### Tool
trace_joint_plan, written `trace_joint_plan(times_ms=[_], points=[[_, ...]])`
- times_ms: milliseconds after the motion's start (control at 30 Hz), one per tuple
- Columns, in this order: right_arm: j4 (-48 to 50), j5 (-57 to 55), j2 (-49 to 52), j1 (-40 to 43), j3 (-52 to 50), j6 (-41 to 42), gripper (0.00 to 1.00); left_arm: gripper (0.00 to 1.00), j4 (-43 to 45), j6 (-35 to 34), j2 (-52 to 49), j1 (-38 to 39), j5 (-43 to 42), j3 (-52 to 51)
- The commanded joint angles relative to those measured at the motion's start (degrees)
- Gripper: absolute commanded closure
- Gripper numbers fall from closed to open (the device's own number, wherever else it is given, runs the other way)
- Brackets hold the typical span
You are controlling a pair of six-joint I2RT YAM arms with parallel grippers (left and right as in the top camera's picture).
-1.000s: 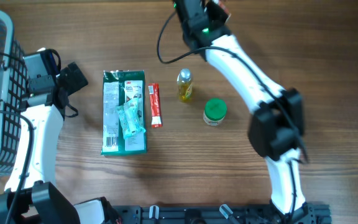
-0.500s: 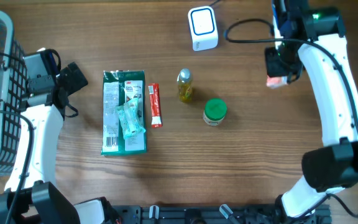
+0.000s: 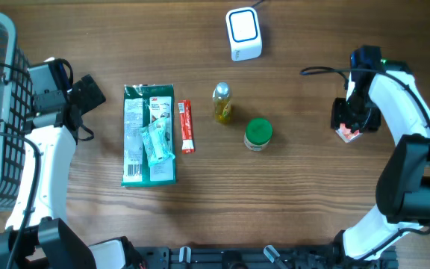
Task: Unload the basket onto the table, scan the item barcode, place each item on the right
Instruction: 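Carry the tissue pack right and drop it on the table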
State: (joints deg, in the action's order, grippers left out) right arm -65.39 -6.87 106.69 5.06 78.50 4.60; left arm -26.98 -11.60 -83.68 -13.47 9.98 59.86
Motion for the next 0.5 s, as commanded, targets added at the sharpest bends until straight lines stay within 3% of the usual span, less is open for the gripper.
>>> trace_joint_plan(times_ms=[0,33,67,167,200,233,467], points=[[-4.63,16.46,-2.86,-0.39,7.54,-1.46,0.37,0.0,0.15,0.7,0.74,-0.26,-0.11,0.63],[-4.7,25.29,-3.93,-0.37,8.5,-1.44,0.3,0.0,0.15,0.7,0.74,-0.26,-0.11,0.63],[-5.07,30.84,-4.55,-0.39,8.48,-1.38,0.0,0.0,0.15,0.7,0.74,-0.26,-0.11,0.63],[-4.52,44.54,-4.57,-0.61,8.09,0.83,0.01,0.0,0.15,0.7,0.74,-0.26,-0.11,0.63],[-4.57,45.13,-4.57,-0.79,8.07,2.69,0.19,0.0,0.15,0.7,0.74,-0.26,-0.11,0.63],[-4.61,44.65,-4.59,-1.03,8.0,5.03,0.24,0.0,0.15,0.7,0.74,-0.26,-0.11,0.63],[-4.52,38.36,-4.57,-8.7,6.27,20.06,0.23,0.0,0.15,0.7,0.74,-0.26,-0.11,0.63]])
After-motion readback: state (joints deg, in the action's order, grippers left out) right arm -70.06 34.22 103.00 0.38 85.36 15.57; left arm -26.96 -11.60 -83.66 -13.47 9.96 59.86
